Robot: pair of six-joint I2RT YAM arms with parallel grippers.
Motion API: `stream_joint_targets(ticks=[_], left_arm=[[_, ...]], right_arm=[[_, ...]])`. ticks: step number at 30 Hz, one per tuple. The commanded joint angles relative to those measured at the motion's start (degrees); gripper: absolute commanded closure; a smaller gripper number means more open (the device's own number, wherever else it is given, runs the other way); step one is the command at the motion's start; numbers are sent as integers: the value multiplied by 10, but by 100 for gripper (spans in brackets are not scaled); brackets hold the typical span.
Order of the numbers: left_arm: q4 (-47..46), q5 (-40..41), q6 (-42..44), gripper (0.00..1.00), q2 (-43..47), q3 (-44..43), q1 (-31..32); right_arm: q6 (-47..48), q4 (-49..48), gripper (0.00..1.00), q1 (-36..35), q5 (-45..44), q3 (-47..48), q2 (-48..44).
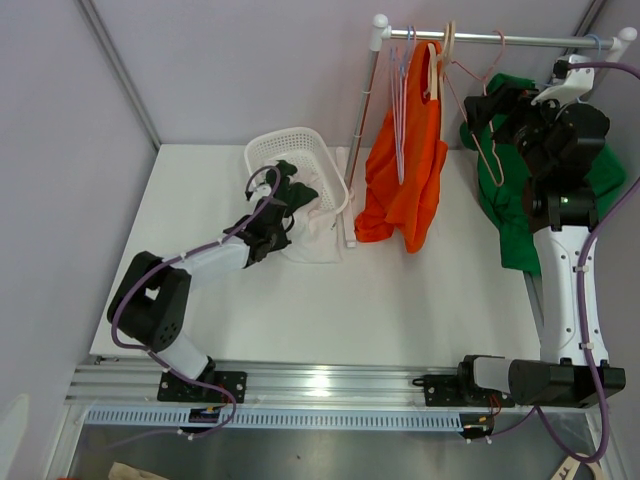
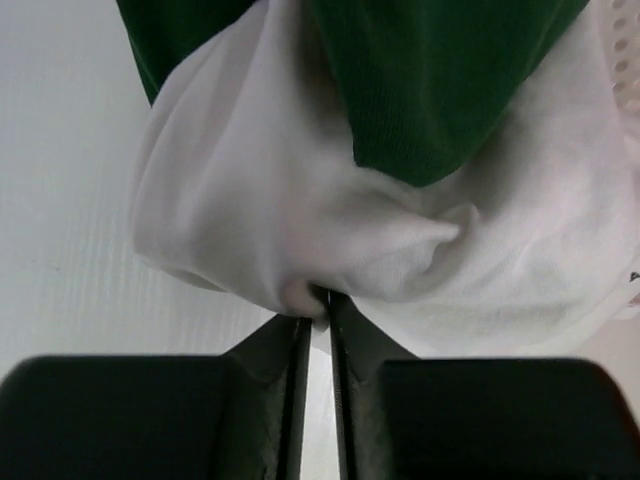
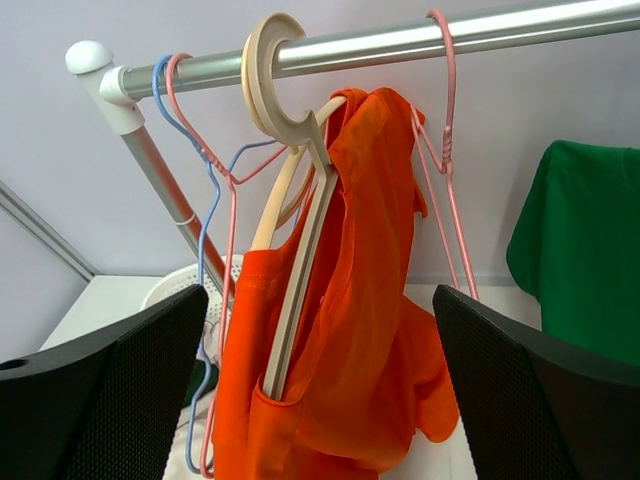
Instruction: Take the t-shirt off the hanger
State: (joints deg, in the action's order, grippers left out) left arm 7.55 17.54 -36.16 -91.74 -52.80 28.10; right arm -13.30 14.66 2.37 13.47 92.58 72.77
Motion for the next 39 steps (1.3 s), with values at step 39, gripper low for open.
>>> stream_joint_targets(ticks=[39], left_arm=[[61, -15, 61, 99, -120, -486, -33]], right_arm=[[0, -20, 1, -2, 18, -36, -35]])
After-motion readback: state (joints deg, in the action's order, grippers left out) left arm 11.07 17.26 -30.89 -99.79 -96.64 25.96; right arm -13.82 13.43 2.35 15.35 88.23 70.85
